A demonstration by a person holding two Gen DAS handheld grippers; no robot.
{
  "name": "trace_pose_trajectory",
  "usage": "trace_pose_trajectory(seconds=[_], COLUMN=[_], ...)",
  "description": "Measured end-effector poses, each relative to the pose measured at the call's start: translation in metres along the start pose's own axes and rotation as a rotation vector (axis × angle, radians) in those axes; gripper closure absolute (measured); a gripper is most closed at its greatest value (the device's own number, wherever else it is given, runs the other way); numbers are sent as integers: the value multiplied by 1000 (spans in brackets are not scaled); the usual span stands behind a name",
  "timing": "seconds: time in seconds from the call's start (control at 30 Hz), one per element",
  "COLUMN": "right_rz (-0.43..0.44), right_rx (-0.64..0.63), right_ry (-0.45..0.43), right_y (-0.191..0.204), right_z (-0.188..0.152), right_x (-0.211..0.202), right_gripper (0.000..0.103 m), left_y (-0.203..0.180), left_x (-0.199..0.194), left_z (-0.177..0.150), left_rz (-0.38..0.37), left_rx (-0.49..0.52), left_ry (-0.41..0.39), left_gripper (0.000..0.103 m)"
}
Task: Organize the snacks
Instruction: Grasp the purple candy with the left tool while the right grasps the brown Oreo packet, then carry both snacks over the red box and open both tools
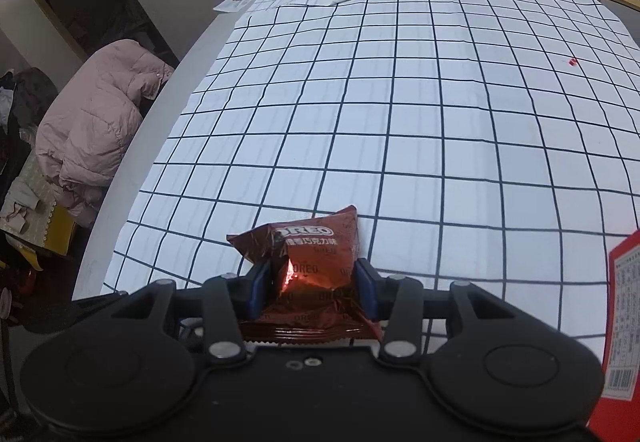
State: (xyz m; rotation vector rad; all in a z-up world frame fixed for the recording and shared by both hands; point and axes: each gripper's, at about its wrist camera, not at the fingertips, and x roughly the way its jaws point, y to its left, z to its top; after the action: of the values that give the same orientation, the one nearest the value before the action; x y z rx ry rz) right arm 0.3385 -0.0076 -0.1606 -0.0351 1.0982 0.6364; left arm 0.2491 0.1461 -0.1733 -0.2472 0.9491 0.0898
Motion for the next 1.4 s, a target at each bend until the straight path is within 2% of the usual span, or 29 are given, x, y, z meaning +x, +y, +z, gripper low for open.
trace_pose_trajectory(seconds=[0.13, 0.6, 0.7, 0.93, 1.4], right_rz=[-10, -57, -63, -63, -79], right_rx=[13, 77, 89, 119, 144], right_ry=[-12, -56, -69, -107, -238], right_y=[-1, -4, -3, 0, -10], right_z=[-7, -47, -57, -80, -113], right_x=[-9, -59, -73, -110, -201], right_gripper=[60, 60, 60, 60, 60], left_y=[-2, 7, 5, -11, -72], left_x=[-1, -27, -40, -80, -163], left_z=[-2, -21, -26, -31, -25], left_rz=[2, -9, -6, -52, -128], left_rx=[11, -85, -86, -70, 14], left_ry=[-18, 1, -8, -50, -129], left_gripper=[86, 86, 86, 86, 86])
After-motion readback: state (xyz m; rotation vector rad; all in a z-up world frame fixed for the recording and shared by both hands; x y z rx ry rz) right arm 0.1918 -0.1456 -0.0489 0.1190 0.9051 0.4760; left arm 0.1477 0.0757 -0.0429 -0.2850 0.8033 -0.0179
